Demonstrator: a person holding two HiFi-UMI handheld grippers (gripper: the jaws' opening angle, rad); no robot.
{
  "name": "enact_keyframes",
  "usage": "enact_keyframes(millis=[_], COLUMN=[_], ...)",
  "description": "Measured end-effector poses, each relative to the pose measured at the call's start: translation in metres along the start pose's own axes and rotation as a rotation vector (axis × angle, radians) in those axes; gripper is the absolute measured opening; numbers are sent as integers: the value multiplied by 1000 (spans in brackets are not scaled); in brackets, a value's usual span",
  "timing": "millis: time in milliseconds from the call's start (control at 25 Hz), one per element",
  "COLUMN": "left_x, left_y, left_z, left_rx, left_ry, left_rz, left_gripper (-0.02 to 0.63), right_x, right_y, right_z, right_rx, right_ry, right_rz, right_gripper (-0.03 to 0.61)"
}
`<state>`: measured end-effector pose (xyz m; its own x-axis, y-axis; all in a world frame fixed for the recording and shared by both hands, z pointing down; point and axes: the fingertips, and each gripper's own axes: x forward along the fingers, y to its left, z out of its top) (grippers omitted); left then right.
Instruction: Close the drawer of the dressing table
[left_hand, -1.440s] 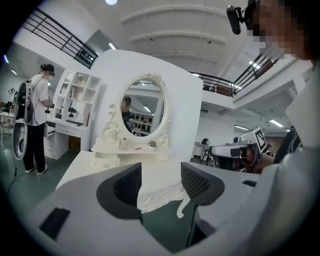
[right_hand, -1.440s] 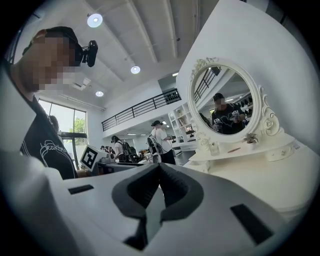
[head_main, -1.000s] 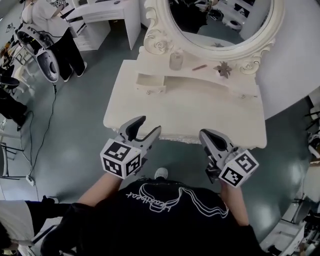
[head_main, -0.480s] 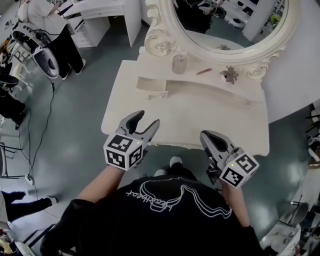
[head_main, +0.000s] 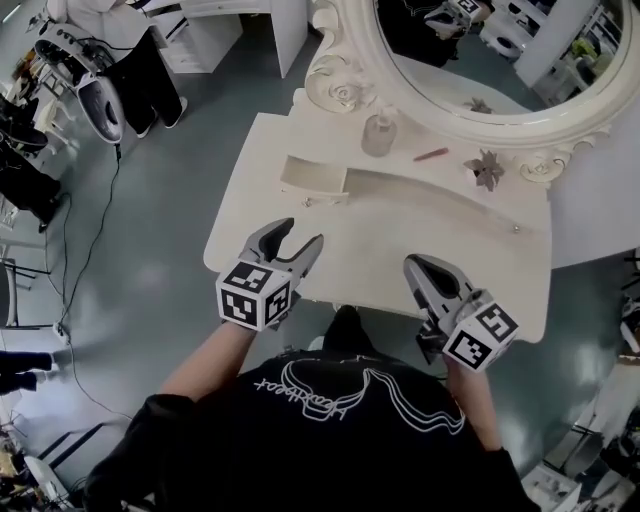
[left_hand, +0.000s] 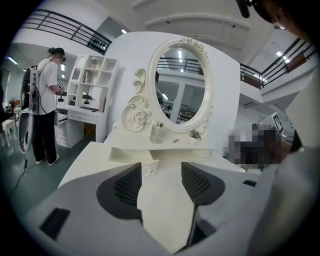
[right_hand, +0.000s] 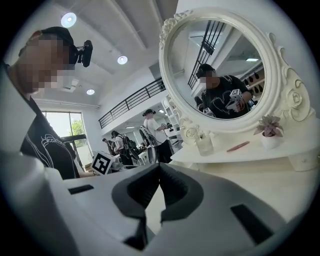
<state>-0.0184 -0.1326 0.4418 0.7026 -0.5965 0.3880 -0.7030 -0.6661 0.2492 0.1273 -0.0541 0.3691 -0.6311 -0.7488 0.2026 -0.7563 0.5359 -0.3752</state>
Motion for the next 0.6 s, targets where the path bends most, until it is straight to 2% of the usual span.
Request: enact_keyframes(millis=[280,600], left_x=[35,64], left_y=[34,59], left_z=[-21,-45], left_rx=[-45,-50], left_ry=[54,132], left_rz=[75,133], left_gripper=[239,239], right_x=[25,49], right_y=[-37,-57], right_z=[2,5], right_rx=[26,39], right_ry=[59,98], right_rz=[32,64], right_gripper=[3,3])
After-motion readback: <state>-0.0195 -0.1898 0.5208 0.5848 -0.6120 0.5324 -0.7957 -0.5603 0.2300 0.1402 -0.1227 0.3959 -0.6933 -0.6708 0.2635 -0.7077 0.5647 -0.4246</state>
